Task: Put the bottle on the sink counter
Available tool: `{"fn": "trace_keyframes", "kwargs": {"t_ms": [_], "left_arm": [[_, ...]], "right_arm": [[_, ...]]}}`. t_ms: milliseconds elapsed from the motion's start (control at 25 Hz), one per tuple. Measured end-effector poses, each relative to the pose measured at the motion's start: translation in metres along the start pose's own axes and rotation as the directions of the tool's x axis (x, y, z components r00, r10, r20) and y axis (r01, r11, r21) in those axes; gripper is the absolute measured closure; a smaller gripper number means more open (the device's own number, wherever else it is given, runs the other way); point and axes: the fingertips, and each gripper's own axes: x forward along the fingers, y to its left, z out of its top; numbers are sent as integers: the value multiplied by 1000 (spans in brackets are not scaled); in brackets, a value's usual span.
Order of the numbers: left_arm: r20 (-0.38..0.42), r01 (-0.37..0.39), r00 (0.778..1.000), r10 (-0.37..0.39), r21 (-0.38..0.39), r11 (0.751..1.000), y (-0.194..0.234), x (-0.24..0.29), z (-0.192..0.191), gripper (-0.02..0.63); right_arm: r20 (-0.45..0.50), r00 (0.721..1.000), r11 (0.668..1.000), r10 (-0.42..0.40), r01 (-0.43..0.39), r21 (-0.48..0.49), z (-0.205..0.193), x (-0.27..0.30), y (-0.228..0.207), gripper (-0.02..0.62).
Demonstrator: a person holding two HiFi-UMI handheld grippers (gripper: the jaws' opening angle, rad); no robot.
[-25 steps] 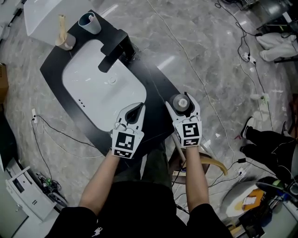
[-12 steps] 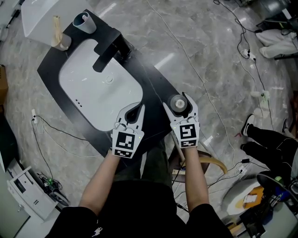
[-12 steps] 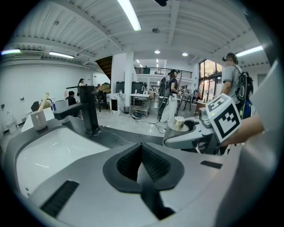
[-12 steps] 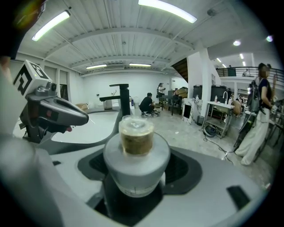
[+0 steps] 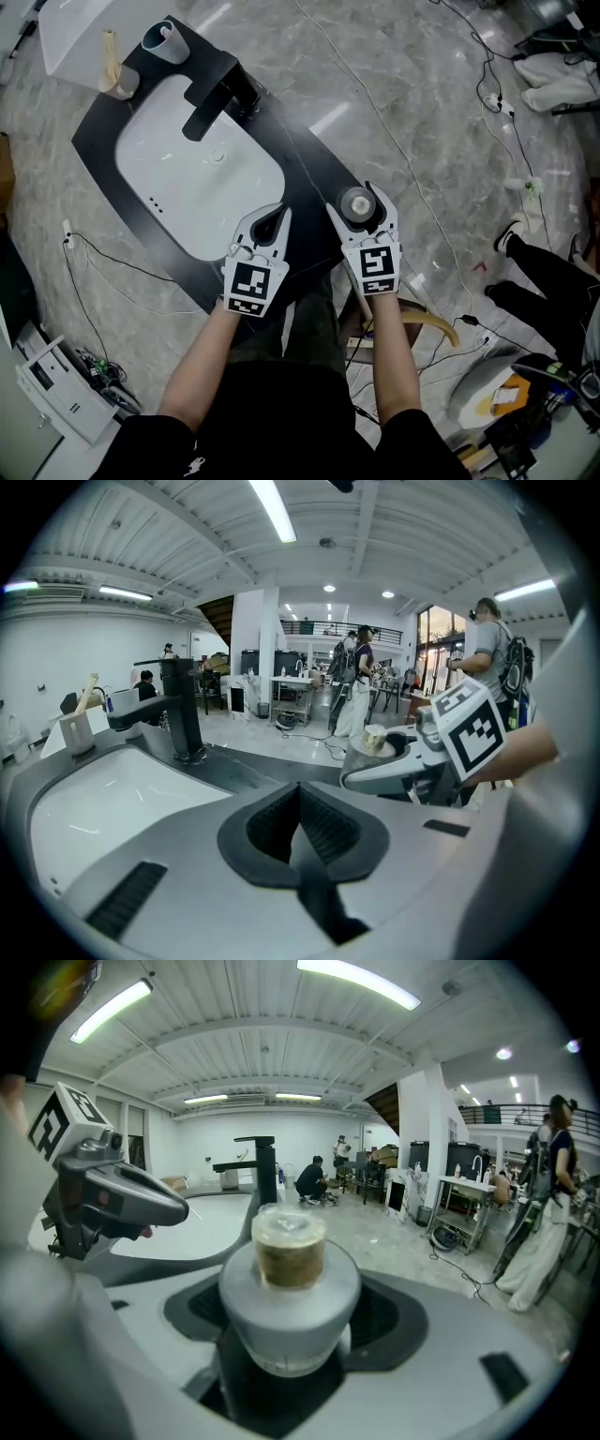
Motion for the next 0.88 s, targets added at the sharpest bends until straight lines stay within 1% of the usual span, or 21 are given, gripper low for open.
{"fn": "trace_keyframes", "kwargs": {"t_ms": [80,200,280,480,600,880], "left_arm": [[0,12,1000,-12,-2,1000,-2,-1,1,604],[4,22,1000,-22,-1,1000,-3,-3,3,604],[5,26,1000,-26,7,1000,-3,-4,4,604],[17,33,999,-33,15,999,-2,-8,10,604],[22,52,998,-53,16,998,-4,-13,17,604],[50,77,996,-79,36,996,-8,-29,37,604]], "right_arm": [[1,1000,1000,9,-9,-4,0,0,2,259],[23,1000,1000,7,-7,-7,3,-2,4,224],[33,999,1000,3,-3,8,4,-3,2,209],[39,999,1000,-12,11,24,10,-11,-2,206],[50,998,999,-25,23,36,19,-21,-2,206],[70,995,997,-67,64,36,33,-47,-4,206]]}}
